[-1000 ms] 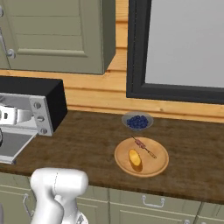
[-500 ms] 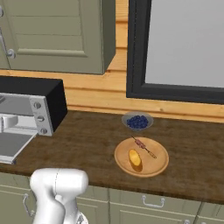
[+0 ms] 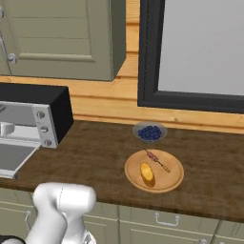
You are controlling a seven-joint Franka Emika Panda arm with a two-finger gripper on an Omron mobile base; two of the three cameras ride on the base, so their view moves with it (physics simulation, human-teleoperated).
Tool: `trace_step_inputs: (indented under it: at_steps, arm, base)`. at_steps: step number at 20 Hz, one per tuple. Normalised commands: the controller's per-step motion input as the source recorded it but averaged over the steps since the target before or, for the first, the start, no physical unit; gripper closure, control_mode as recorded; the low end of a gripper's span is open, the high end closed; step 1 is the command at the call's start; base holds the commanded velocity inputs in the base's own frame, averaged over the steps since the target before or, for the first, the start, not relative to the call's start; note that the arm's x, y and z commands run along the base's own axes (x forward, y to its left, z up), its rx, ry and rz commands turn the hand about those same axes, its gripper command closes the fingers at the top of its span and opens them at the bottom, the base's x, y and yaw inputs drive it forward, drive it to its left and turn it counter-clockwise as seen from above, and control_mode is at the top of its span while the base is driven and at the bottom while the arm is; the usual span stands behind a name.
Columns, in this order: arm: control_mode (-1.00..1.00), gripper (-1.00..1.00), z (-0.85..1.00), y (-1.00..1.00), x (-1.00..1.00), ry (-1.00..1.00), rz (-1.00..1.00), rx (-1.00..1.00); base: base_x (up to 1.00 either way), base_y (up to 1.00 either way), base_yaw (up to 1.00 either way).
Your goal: Pick up the kebab skewer and baguette bread, and place them inside the toaster oven. Close the toaster oven door and start by setting the timer.
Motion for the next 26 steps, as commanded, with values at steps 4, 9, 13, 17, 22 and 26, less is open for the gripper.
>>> trace_step_inputs:
  at_steps: [4, 9, 13, 17, 22, 26]
  arm:
    - [-1.0, -1.0, -0.1, 0.58, 0.57, 0.19, 0.0, -0.01]
    - [-1.0, -1.0, -0.24, 0.49, 0.57, 0.14, 0.0, -0.01]
    - [-1.0, -1.0, -0.2, 0.41, 0.48, 0.06, 0.0, -0.01]
    - [-1.0, -1.0, -0.15, 0.49, 0.42, 0.02, 0.0, -0.01]
    - [-1.0, -1.0, -0.37, 0.15, 0.1, 0.0, 0.0, -0.01]
    - [-1.0, -1.0, -0.62, 0.0, 0.0, 0.0, 0.0, 0.0]
  base:
    - [0.0, 0.0, 0.0]
    - [0.0, 0.0, 0.0]
    - [0.0, 0.0, 0.0]
    - [0.0, 0.0, 0.0]
    - [0.0, 0.0, 0.0]
    - [0.0, 0.0, 0.0]
